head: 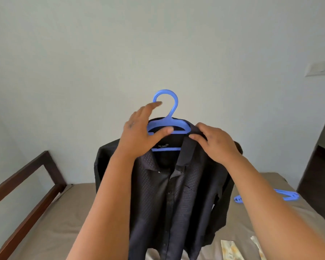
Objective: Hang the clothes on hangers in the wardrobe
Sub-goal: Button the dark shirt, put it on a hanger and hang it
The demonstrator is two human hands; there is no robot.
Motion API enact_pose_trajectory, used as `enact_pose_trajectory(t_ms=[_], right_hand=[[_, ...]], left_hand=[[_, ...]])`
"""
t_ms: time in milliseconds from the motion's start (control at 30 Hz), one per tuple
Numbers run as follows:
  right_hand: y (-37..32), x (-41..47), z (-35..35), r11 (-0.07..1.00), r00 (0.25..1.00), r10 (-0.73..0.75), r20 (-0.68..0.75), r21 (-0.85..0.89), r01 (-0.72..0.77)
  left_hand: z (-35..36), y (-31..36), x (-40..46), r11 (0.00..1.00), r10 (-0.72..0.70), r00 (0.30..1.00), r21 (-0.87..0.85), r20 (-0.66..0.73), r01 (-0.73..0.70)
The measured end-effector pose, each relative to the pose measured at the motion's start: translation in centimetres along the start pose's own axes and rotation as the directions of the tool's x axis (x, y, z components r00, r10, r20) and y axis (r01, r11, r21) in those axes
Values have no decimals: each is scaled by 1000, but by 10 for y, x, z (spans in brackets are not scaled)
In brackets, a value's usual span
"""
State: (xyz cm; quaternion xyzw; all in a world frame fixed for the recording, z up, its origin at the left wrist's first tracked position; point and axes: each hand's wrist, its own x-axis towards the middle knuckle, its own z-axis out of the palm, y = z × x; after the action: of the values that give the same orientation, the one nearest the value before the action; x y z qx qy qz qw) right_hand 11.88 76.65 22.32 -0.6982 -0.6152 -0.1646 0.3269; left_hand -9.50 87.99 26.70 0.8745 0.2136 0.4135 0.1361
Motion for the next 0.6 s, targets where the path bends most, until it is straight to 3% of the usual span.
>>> enact_pose_trajectory(t_ms=[100,200,367,600], right_hand=[[13,-27,-16,995,995,96,-18,-28,-97],[27,-66,-32,967,967,254,6,8,-254],[29,-138,-57,917,913,392,112,36,-398],[12,-243,-145,840,843,537,30,71,-538]], left_hand=[[10,-6,-22,990,-72,995,125,66,64],[35,-12,-33,953,-63,982,302,177,7],[69,16,-41,999,-21,949,43,315,7],[99,120,-51,982,174,884,-147,434,-120]])
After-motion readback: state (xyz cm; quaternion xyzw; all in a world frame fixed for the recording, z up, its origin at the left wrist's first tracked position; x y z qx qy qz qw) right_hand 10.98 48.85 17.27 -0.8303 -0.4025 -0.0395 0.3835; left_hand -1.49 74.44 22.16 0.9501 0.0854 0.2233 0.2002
